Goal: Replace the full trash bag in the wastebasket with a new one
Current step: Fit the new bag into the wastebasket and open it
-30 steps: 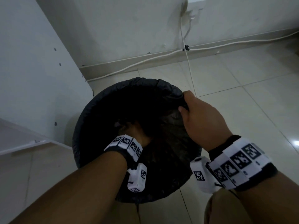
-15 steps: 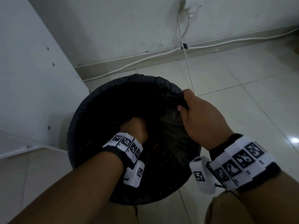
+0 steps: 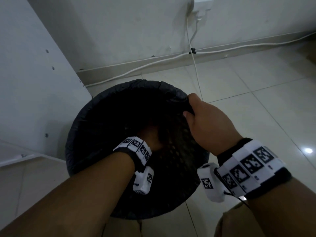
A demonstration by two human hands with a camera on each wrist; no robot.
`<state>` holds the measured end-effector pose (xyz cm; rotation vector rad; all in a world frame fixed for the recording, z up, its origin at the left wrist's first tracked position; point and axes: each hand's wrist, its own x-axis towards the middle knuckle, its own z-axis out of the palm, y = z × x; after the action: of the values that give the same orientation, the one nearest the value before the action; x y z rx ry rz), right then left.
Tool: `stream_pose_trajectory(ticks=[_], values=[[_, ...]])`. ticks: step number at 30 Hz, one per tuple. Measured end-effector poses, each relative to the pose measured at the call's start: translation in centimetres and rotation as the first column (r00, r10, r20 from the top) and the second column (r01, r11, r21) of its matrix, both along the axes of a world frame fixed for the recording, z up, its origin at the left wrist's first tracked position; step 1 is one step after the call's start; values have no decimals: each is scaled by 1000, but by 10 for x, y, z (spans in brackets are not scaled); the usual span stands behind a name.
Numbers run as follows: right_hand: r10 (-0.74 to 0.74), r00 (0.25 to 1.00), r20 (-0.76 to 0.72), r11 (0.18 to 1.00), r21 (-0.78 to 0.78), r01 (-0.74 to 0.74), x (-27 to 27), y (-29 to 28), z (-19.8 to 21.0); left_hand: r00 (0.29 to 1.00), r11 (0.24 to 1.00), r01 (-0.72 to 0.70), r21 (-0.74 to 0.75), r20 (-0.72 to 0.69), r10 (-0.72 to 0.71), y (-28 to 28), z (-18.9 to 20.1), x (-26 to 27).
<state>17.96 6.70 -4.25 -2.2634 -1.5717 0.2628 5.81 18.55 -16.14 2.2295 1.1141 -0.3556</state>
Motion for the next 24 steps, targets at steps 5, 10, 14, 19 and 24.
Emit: stream_pose_trajectory(ticks=[5,10,14,19,24], values=[[21,999,29,1000,-5,-21,-3,4,3,911,937,-346,50,257,323,2,-4,-7],[29,999,17,1000,-1,-29,-4,2,3,937,966,-254,-42,236,257,18,-45,1],[25,1000,3,1000,-1,-25,-1,4,1,988,990,-130,47,89,126,37,-59,-4],[11,1000,3,1000,7,-11,5,8,-1,987,988,-150,30,68,148,36,-48,-9],[-7,1000,-5,1000,-23,7,10,12,1,975,982,-179,-66,120,186,6,9,-20]])
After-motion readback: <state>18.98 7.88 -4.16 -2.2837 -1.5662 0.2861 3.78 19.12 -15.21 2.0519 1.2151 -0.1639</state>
